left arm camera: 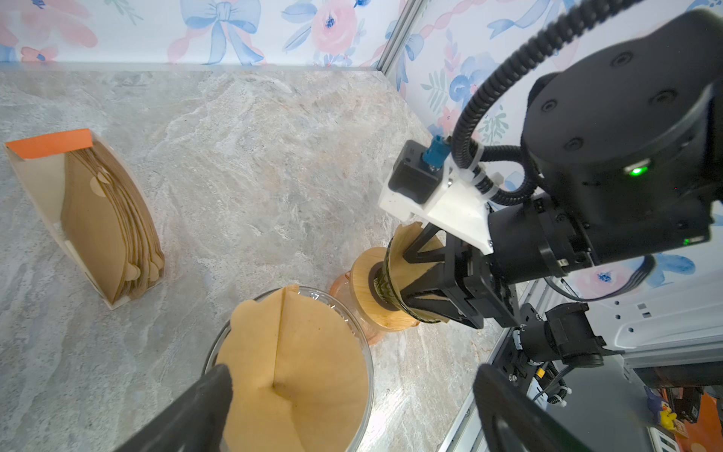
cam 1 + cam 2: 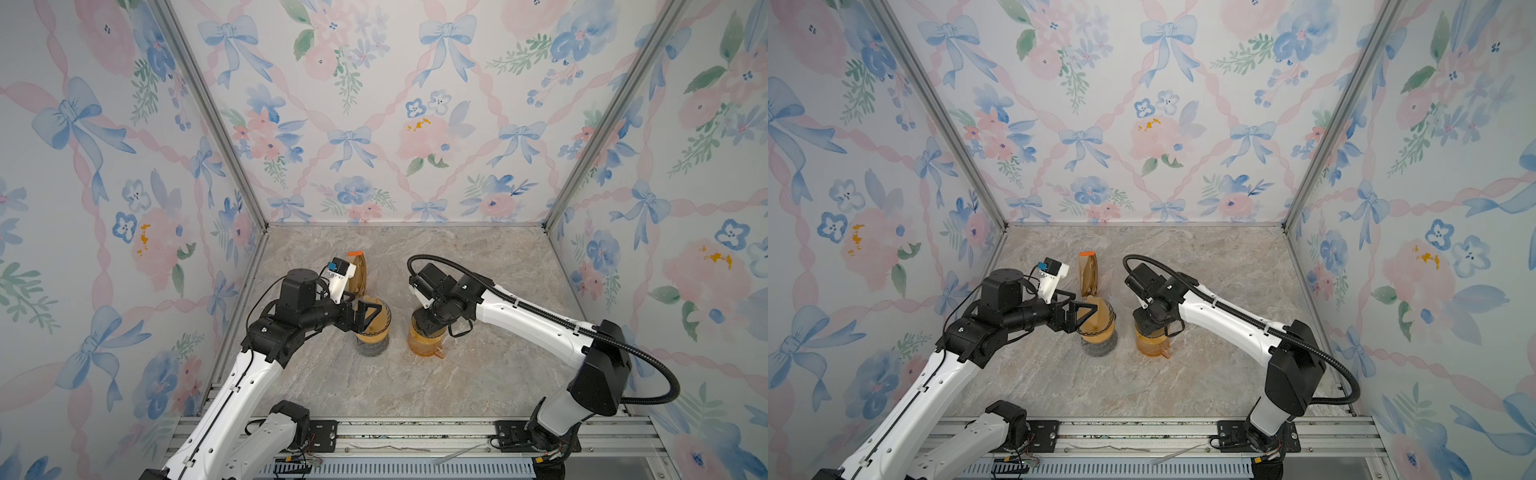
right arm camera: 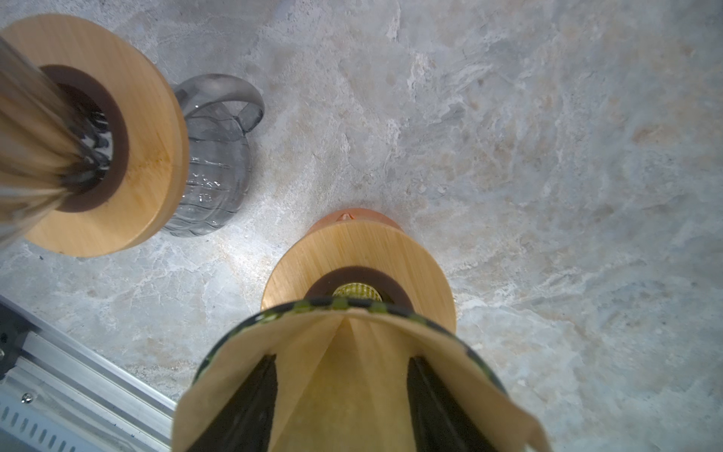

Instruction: Place the coffee filter in the dripper

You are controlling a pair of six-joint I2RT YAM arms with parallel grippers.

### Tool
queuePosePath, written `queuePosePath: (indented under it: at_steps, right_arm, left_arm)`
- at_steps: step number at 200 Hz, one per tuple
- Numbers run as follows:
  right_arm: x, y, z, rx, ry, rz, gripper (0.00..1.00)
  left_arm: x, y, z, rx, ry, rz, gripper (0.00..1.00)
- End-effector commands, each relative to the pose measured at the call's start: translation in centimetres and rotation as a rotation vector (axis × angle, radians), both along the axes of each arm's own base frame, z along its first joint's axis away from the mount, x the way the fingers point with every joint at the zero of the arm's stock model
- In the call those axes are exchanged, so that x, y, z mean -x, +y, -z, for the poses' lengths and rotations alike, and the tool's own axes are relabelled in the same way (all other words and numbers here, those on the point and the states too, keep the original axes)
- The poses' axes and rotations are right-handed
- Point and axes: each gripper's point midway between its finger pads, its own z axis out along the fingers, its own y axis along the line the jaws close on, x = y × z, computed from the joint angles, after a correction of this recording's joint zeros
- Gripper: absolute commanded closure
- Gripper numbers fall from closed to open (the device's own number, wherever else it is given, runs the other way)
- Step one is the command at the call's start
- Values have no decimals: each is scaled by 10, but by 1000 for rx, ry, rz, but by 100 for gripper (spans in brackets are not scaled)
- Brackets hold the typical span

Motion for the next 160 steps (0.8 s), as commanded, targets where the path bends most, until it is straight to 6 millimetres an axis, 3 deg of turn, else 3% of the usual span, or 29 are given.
queuePosePath:
  at_steps: [1,67,125,160]
  right_arm:
    - [0,-2,1,-7,15,14,46]
    - [2,-7,-24,-26,-28,14,61]
    - [11,-16,-49,-65,-67,23,60]
    - [33,-14,-66,-126,-77,-8,60]
  left_arm:
    - [0,0,-4,7,-29,7,2]
    - [2,-2,-7,21,-23,18,2]
    - [2,-5,-7,26,-13,26,2]
    - [2,-4,-7,26,-17,23,2]
